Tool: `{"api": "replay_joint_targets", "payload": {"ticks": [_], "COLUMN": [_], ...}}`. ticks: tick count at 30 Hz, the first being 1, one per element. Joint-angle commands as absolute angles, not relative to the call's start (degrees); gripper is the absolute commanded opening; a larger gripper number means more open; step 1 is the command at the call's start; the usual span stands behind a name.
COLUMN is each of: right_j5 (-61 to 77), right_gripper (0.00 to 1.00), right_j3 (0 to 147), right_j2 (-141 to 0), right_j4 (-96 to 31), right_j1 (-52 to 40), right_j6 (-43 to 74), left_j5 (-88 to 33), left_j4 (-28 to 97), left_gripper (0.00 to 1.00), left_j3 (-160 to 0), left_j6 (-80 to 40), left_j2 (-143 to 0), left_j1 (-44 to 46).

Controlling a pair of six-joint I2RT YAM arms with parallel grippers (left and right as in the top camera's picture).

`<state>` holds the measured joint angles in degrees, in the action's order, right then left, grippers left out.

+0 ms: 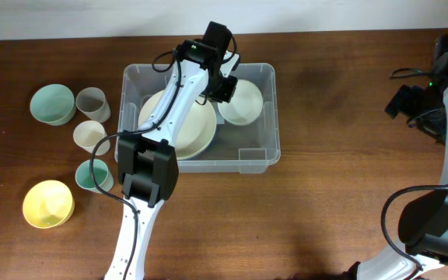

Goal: Pack container
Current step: 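Lower the white bowl into the bin's right side and release, then move the left gripper to the green bowl and grasp its rim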

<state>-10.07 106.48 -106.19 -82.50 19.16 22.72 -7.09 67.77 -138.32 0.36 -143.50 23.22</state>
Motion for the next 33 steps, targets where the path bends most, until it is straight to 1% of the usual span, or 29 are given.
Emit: {"api": "replay_joint_targets", "payload": {"ticks": [1,9,10,12,16,17,19,21,24,25,26,30,31,32,33], "right_j5": [-10.8,-10.8,-10.8,-10.8,-10.8,-10.8,-10.8,-10.8,-10.8,-10.8,-10.8,-10.8,-10.8,-10.8,-10.8], "right_gripper": [0.99,0.99,0.99,0.99,0.99,0.99,0.99,0.99,0.99,0.99,0.99,0.99,0.99,0.99,0.99], "right_j3": [106.4,106.4,106.4,106.4,106.4,106.4,106.4,106.4,106.4,106.4,106.4,106.4,106.4,106.4,106.4], "right_j2": [-106.3,-106.3,-106.3,-106.3,-106.3,-106.3,-106.3,-106.3,-106.3,-106.3,-106.3,-106.3,-106.3,-106.3,-106.3], "right_j4": [-82.5,-82.5,-82.5,-82.5,-82.5,-82.5,-82.5,-82.5,-82.5,-82.5,-82.5,-82.5,-82.5,-82.5,-82.5], "right_j1": [19.5,19.5,19.5,19.5,19.5,19.5,19.5,19.5,19.5,19.5,19.5,19.5,19.5,19.5,19.5], "right_j6": [23.2,23.2,23.2,23.2,23.2,23.2,23.2,23.2,23.2,23.2,23.2,23.2,23.2,23.2,23.2], "left_j5": [-8.8,-8.8,-8.8,-8.8,-8.7,-8.5,-7.6,-6.3,-6.2,-6.2,-6.2,-6.2,-6.2,-6.2,-6.2], "left_j4": [67.9,67.3,66.8,66.4,65.6,65.4,64.7,64.3,65.0,65.7,67.2,72.8,76.1,77.6,79.2], "left_gripper": [0.08,0.09,0.14,0.26,0.29,0.32,0.45,0.51,0.63,0.68,0.72,0.73,0.82,0.93,0.98], "left_j3": [-138.8,-138.8,-138.8,-138.8,-138.8,-138.8,-138.9,-139.4,-142.3,-144.2,-147.6,-159.0,-165.4,-168.2,-170.8], "left_j6": [0.0,0.0,0.0,0.0,0.0,0.0,0.0,0.0,0.0,0.0,0.0,0.0,0.0,0.0,0.0], "left_j2": [-144.3,-144.3,-144.3,-144.3,-144.3,-144.3,-144.3,-144.3,-144.2,-144.2,-144.0,-142.8,-141.8,-141.3,-140.8], "left_j1": [23.9,23.9,23.9,23.8,23.8,23.8,23.7,23.4,22.5,22.0,21.2,17.9,15.6,14.3,12.9]}}
